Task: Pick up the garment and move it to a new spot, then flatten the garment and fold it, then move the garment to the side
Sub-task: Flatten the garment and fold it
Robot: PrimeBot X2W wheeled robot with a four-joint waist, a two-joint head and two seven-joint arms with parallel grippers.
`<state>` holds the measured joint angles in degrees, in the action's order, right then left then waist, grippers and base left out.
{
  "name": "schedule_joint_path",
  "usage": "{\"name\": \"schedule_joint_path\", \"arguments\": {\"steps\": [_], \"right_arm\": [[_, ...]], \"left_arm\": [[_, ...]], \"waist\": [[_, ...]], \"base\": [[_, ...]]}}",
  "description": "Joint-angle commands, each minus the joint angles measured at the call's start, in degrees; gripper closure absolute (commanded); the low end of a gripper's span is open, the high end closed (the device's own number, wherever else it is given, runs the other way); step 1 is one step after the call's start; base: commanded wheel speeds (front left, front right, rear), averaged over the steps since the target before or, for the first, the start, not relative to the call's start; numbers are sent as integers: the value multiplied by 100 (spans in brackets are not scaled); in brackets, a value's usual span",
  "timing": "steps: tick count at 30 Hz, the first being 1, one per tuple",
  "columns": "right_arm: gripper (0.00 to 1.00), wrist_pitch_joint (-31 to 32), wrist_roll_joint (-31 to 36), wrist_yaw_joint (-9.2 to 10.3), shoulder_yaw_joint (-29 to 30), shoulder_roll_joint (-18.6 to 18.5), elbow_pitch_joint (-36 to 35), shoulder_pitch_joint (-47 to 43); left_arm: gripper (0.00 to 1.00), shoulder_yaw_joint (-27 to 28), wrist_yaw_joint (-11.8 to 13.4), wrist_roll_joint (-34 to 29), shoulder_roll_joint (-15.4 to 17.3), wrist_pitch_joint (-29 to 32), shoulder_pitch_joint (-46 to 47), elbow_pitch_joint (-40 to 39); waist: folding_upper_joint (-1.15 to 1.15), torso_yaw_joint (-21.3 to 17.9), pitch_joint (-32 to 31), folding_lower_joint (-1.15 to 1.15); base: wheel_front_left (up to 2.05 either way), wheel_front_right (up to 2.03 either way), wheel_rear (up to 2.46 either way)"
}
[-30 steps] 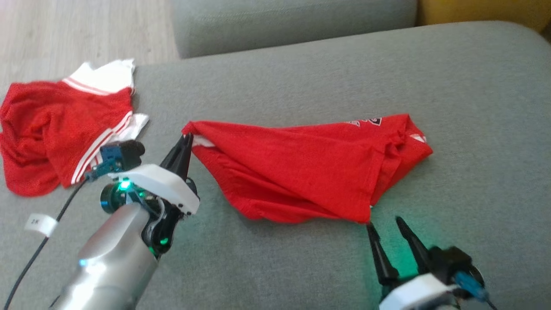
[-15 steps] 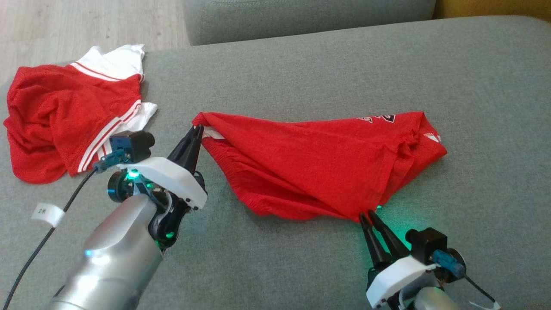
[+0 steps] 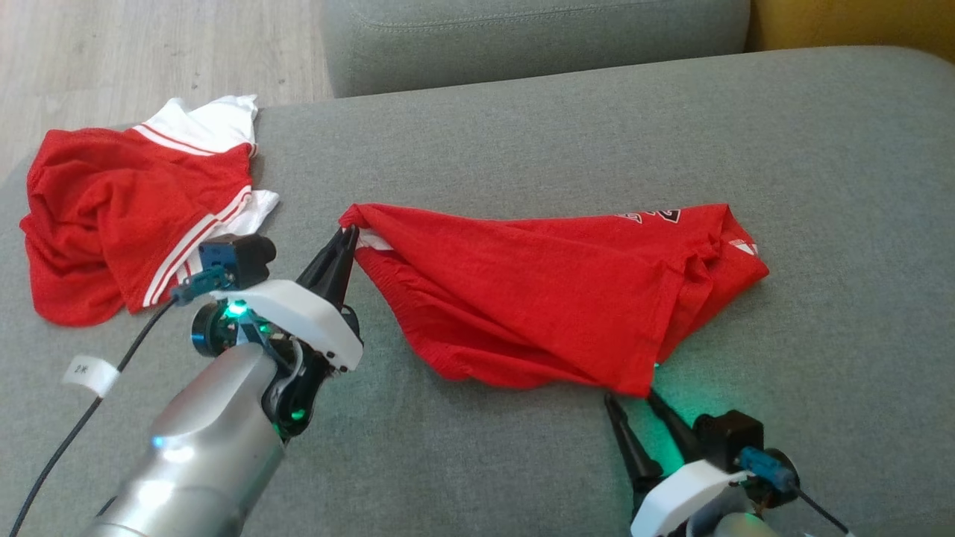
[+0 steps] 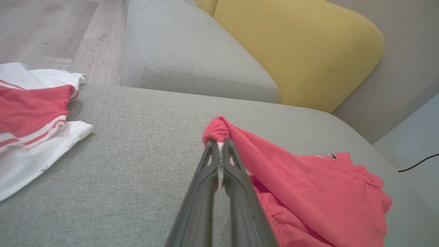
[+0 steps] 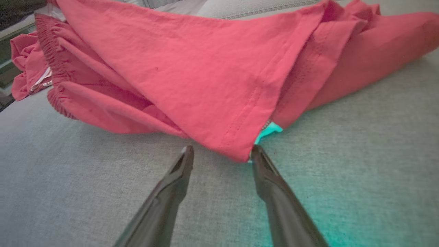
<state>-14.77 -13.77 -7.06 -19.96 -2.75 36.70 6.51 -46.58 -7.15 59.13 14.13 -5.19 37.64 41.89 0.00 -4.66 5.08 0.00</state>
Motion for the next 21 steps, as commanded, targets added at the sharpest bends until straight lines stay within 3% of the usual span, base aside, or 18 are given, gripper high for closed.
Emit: {"name": "schedule_joint_path", "arguments": {"steps": [1, 2, 8, 15, 21], "right_arm": [[87, -23, -6, -43, -138, -12, -152, 178], [100, -23, 0, -43, -121, -12, -192, 189], [100, -23, 87, -43, 131, -12, -815, 109], [100, -23, -57, -43, 1232, -36, -2512, 332], [100, -23, -37, -43, 1826, -652, -3138, 1487]], "left_arm": [[100, 148, -33, 32, 182, -84, 322, -112], [100, 135, -33, 41, 187, -90, 325, -108], [100, 22, -33, 3, 266, -329, 302, -135], [100, -260, -34, -191, 528, -736, 488, -712], [100, -587, -34, -346, 1001, -869, 1218, -1788]], "waist": [[0, 2, -6, 0], [0, 2, -14, 0], [0, -56, -165, 0], [0, -192, -397, 0], [0, -269, -327, 0]], "base": [[0, 0, 0], [0, 0, 0], [0, 0, 0], [0, 0, 0], [0, 0, 0]]}}
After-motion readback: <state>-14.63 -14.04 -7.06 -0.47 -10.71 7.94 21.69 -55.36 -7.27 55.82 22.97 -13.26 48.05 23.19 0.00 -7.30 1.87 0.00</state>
